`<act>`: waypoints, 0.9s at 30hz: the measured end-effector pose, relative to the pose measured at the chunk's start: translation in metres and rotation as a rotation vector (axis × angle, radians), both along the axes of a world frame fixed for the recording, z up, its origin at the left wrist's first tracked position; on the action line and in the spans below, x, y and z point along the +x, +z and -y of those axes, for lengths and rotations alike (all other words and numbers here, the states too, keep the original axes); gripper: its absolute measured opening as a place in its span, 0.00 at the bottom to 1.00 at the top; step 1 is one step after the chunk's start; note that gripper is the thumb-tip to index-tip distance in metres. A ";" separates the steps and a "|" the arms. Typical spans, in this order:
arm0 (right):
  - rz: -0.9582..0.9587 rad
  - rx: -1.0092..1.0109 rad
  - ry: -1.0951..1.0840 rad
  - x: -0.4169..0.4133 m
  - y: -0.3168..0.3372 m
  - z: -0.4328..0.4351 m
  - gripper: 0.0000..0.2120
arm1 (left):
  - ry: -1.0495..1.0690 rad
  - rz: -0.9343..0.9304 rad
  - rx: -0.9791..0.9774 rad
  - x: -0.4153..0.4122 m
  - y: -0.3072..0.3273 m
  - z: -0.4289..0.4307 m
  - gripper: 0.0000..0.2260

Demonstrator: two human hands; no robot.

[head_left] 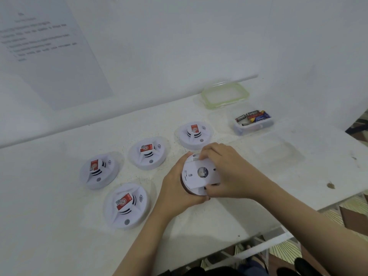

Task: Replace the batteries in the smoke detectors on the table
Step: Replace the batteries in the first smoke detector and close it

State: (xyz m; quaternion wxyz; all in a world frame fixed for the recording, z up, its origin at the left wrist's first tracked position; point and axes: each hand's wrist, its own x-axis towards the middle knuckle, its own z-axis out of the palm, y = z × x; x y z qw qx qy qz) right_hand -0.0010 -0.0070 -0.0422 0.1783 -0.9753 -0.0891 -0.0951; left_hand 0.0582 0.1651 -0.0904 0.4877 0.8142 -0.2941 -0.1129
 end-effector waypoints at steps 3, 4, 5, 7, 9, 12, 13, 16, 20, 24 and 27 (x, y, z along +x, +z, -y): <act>0.020 -0.075 0.001 0.000 0.006 0.000 0.26 | 0.006 0.012 0.002 0.001 0.000 0.001 0.45; 0.013 -0.084 0.001 0.000 0.007 -0.001 0.25 | 0.007 0.013 0.002 0.001 0.000 0.001 0.45; 0.005 -0.093 0.001 0.000 0.008 -0.002 0.25 | 0.007 0.013 0.001 0.001 -0.001 0.001 0.46; 0.024 -0.128 0.002 -0.003 0.011 -0.002 0.26 | 0.001 0.008 -0.009 0.001 -0.002 0.000 0.46; 0.057 -0.169 -0.016 -0.007 0.015 -0.001 0.28 | -0.003 0.016 -0.024 0.000 -0.003 0.000 0.44; 0.123 -0.061 -0.164 -0.015 0.013 0.003 0.28 | -0.003 0.036 -0.042 -0.001 0.000 0.000 0.43; 0.131 -0.002 -0.246 -0.018 0.009 0.004 0.27 | 0.000 0.046 -0.048 -0.002 0.001 0.000 0.42; 0.090 0.072 -0.491 -0.029 -0.011 0.000 0.27 | 0.015 0.058 -0.065 -0.002 0.002 -0.001 0.42; -0.025 0.095 -0.656 -0.043 -0.029 -0.010 0.26 | 0.007 0.032 -0.077 0.001 -0.001 0.000 0.42; -0.043 0.046 -0.673 -0.044 -0.034 -0.013 0.23 | -0.003 -0.025 -0.099 0.003 -0.007 0.001 0.44; 0.102 0.042 -0.593 -0.042 -0.038 -0.015 0.21 | -0.023 -0.031 -0.096 0.004 -0.008 0.001 0.45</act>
